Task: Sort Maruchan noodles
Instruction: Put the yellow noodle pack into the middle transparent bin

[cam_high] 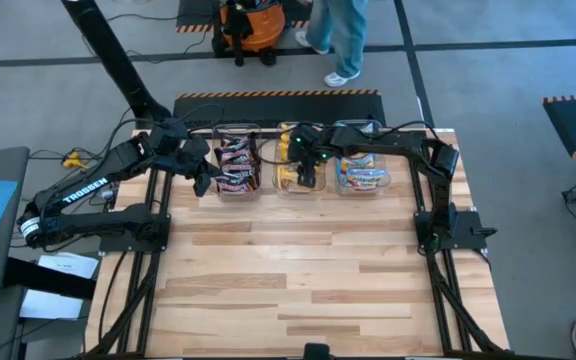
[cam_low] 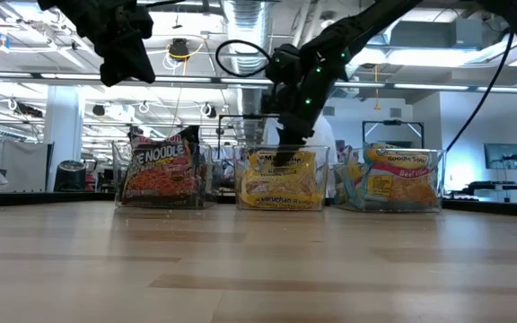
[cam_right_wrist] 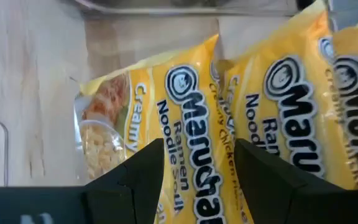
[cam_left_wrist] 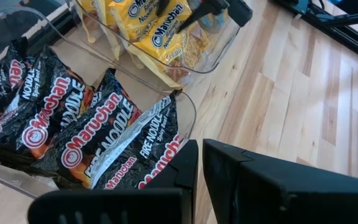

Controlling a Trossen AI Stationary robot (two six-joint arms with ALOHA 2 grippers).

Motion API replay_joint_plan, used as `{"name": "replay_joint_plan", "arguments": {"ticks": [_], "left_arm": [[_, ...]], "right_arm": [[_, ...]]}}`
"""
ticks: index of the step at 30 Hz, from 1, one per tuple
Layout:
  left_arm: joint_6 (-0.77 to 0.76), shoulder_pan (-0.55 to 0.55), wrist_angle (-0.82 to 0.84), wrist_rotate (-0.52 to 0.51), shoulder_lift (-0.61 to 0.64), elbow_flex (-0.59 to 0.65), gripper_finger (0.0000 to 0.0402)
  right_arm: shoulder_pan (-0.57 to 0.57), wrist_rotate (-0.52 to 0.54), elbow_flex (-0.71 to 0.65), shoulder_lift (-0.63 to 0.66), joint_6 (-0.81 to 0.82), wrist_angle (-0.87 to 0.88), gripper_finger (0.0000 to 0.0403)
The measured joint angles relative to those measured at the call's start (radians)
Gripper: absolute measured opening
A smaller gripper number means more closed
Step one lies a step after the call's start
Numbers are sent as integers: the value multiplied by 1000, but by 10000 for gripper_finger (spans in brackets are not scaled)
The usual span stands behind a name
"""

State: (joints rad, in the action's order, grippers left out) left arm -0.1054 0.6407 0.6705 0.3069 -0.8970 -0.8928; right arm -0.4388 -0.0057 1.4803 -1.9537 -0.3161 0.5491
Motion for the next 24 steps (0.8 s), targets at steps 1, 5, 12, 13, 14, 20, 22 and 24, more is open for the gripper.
{"name": "replay_joint_plan", "arguments": {"ticks": [1, 5, 12, 13, 14, 20, 22, 24], "left_arm": [[1, 0, 2, 1, 0, 0, 11], [6, 0, 6, 0, 0, 0, 11], [11, 0, 6, -2, 0, 0, 11], [15, 0, 6, -2, 0, 0, 11], [15, 0, 6, -4, 0, 0, 11], [15, 0, 12, -5, 0, 0, 11], [15, 0, 12, -5, 0, 0, 11], [15, 0, 12, -5, 0, 0, 11]], "right_arm": [[1, 4, 1, 0, 0, -10, 219], [-2, 5, 2, 1, 0, 0, 219], [1, 10, 0, -35, 1, 43, 219], [2, 11, 1, -37, 1, 47, 219], [7, 20, 4, -45, 1, 40, 219], [24, 43, 2, -56, 2, 50, 179], [27, 55, 2, -56, 3, 51, 150], [29, 56, 2, -56, 4, 52, 115]]}}
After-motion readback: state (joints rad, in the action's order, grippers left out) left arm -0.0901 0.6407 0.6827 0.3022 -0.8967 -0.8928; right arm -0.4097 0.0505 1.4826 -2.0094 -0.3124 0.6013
